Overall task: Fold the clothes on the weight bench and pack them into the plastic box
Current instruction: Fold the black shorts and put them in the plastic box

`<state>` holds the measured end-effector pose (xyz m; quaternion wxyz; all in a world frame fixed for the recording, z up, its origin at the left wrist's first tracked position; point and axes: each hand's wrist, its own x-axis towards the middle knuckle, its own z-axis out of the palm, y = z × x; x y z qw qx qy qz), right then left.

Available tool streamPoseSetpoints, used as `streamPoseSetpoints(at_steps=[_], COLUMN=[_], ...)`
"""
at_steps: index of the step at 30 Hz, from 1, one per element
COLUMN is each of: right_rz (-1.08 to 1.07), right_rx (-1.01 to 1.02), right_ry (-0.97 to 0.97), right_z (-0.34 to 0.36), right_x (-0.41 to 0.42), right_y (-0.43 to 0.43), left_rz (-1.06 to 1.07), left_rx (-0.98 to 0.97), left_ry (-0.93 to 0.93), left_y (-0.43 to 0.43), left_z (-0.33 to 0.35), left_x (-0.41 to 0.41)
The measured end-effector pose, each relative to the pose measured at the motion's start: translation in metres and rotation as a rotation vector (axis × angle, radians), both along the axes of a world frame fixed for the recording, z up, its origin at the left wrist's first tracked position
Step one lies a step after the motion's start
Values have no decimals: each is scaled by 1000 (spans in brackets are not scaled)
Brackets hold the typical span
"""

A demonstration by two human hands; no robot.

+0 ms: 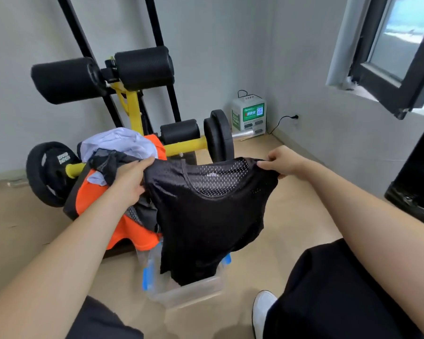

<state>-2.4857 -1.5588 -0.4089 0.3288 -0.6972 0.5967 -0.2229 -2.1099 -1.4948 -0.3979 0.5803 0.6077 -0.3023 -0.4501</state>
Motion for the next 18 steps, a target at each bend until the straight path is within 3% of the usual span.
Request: streamPoseSetpoints(at_steps=[3, 8, 12, 18], right_rz=[-48, -237, -208, -133], right_rx=[-108, -306, -185, -108], right_ry=[-104, -296, -212, -459], right_z=[7, 17, 11, 25], right_x=[15, 25, 36, 53], right_y=[-5, -11, -11, -2], left_rz=[39, 186, 94, 27], left_rx=[-35, -262, -132, -179], left_ry=[-28, -11, -258, -226], left_y=[2, 2, 4, 2], left_z=[0, 20, 2, 7], left_x=[-1, 10, 9, -5])
